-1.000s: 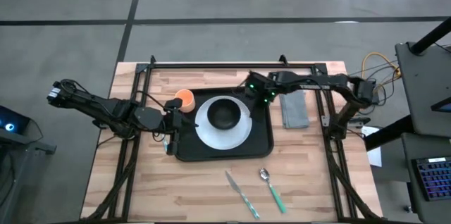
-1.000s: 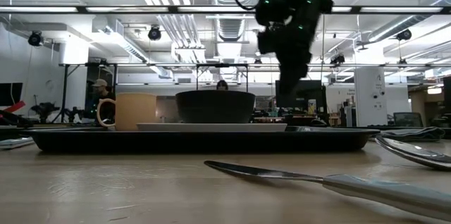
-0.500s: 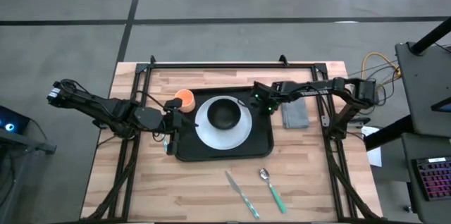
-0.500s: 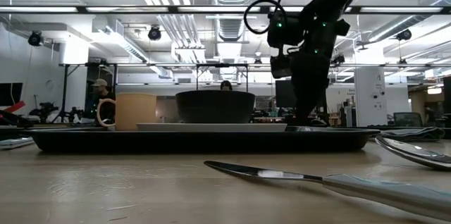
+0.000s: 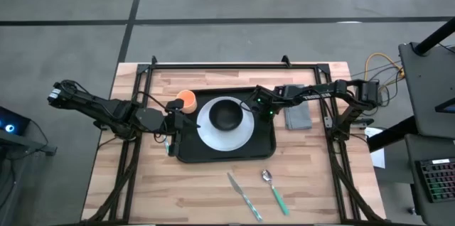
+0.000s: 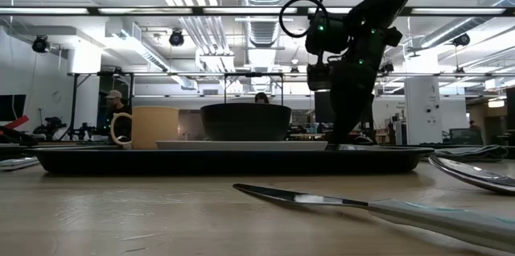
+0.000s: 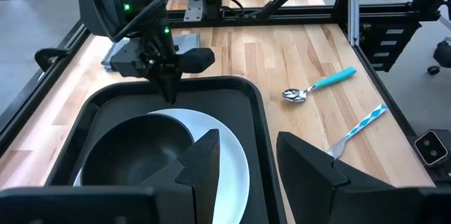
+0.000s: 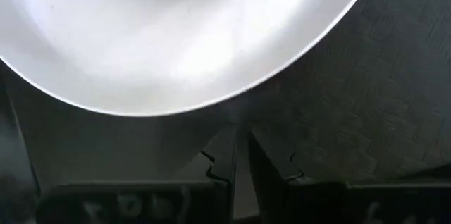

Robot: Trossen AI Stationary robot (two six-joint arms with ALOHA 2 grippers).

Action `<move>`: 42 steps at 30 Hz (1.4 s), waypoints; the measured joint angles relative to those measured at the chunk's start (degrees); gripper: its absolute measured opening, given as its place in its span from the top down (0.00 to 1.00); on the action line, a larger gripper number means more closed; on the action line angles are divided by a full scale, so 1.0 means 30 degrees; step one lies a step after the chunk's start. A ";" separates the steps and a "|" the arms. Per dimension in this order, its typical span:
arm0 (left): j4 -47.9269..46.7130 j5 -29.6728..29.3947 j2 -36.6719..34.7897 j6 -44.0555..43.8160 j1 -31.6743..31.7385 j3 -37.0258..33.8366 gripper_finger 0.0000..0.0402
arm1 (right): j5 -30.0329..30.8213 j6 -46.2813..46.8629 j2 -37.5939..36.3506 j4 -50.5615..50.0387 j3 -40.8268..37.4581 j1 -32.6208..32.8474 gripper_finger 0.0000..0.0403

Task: Set up tray
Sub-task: Adjust the white plate

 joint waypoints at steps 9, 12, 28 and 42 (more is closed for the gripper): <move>0.0007 0.0007 0.0000 0.0007 0.0000 0.0004 0.69 | 0.0044 0.0032 0.0264 0.0419 0.0015 0.0000 0.93; 0.0034 0.0009 0.0000 0.0007 0.0000 0.0000 0.69 | 0.0025 0.0022 0.1013 0.0218 0.0058 0.0000 0.93; 0.0131 0.0022 -0.0007 0.0001 0.0000 0.0000 0.69 | -0.0519 -0.0454 0.2233 0.0296 0.1281 0.0171 0.93; 0.0083 0.0029 -0.0007 0.0002 0.0000 0.0005 0.69 | -0.0780 -0.1136 0.2667 -0.1313 0.2215 0.0105 0.93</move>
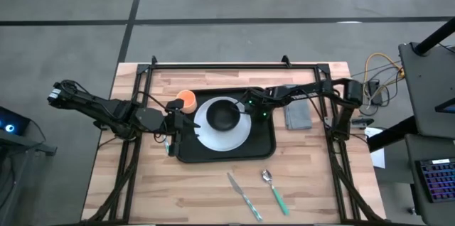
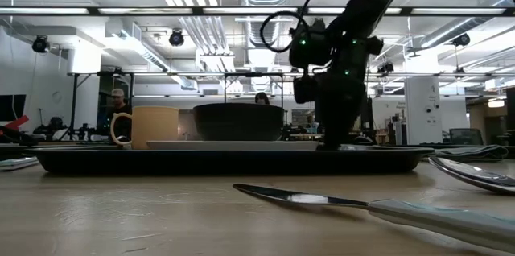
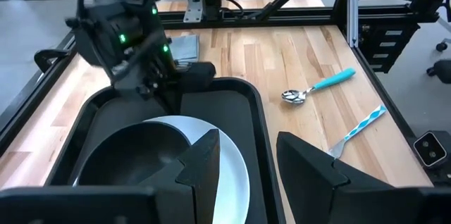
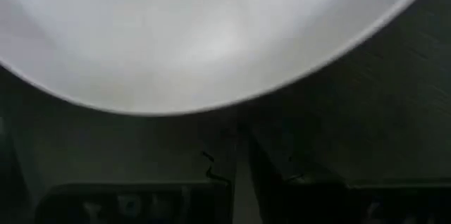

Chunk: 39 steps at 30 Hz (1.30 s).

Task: Set up tray
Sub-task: Adjust the white plate, then put the gray napkin on the black tray to the right of the white plate

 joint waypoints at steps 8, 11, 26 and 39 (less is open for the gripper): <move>-0.0028 0.0000 0.0000 0.0027 0.0000 -0.0001 0.69 | 0.4376 0.1397 -0.3239 -0.3059 -0.0301 -0.0373 0.93; -0.0150 0.0000 0.0000 0.0034 0.0000 -0.0004 0.69 | 0.6449 0.3539 -0.4931 -0.3032 -0.1166 -0.0484 0.92; -0.0116 0.0000 0.0000 0.0071 0.0000 -0.0002 0.69 | 1.0493 0.8313 -1.0038 -0.2996 -0.5456 -0.3793 0.61; -0.0113 0.0000 0.0000 0.0071 0.0004 -0.0005 0.69 | 1.1524 0.9606 -0.9430 -0.1568 -0.5625 -0.4489 0.53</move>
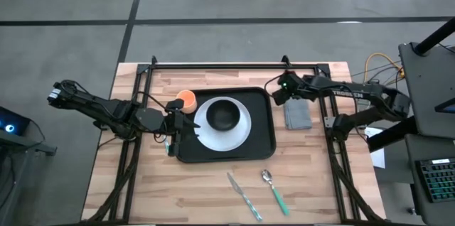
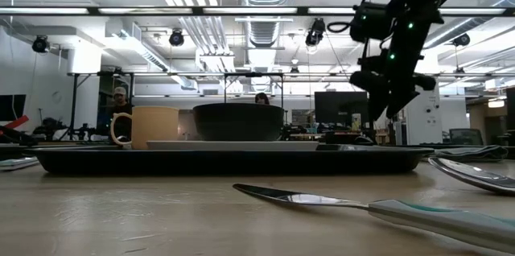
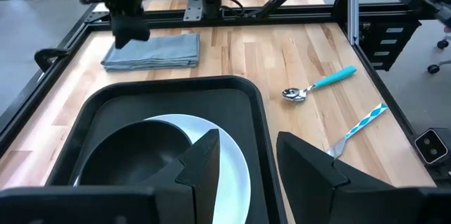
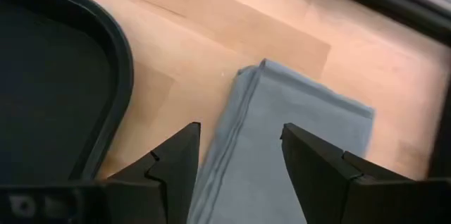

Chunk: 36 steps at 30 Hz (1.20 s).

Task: Set up tray
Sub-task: Put the gray napkin on the black tray to the right of the white plate

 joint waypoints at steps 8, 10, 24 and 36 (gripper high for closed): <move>0.0015 0.0000 0.0000 -0.0051 -0.0004 0.0006 0.69 | -0.0044 -0.0392 0.3002 0.1555 -0.0058 -0.0533 0.53; 0.0015 0.0000 0.0000 -0.0051 0.0003 0.0000 0.69 | -0.0044 -0.0481 0.3783 0.2006 -0.0051 -0.0625 0.54; 0.0015 0.0000 0.0000 -0.0066 -0.0003 0.0005 0.69 | -0.0734 -0.0733 0.6238 0.3543 0.0036 -0.2161 0.56; 0.0008 0.0007 0.0000 -0.0233 -0.0004 0.0005 0.69 | -0.1238 -0.0879 0.6177 0.3475 -0.0005 -0.2523 0.96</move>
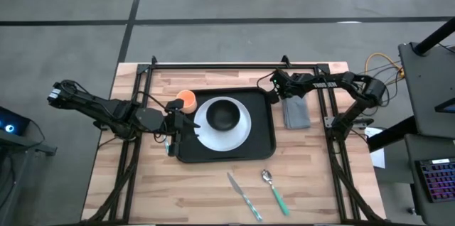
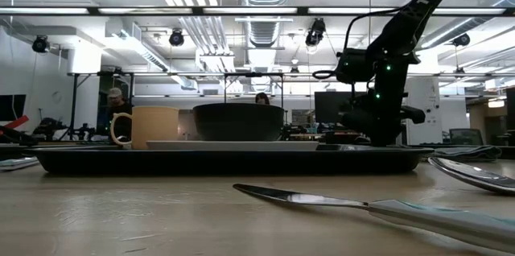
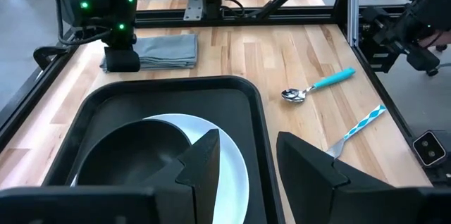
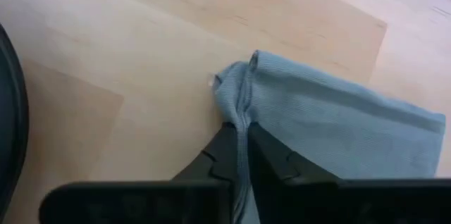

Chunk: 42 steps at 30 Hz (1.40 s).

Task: Set up tray
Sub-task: Put the gray napkin on the black tray to the right of the white plate

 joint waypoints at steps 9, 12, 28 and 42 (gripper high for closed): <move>-0.0077 0.0007 0.0000 0.0007 0.0000 -0.0006 0.69 | 0.0316 0.0950 -0.3581 -0.3871 -0.0090 0.1256 0.98; -0.0099 0.0007 0.0000 0.0080 0.0000 -0.0002 0.69 | 0.0972 0.1990 -0.5771 -0.6010 -0.0088 0.2579 0.98; 0.0286 -0.0029 0.0000 0.0552 0.0022 -0.0006 0.69 | 0.2744 1.3352 -1.0916 -1.5706 0.2811 1.5230 0.98; 0.0466 -0.0029 0.0000 0.0590 0.0036 0.0001 0.69 | 0.8214 1.3274 -0.5591 -2.0353 1.2129 2.1371 0.98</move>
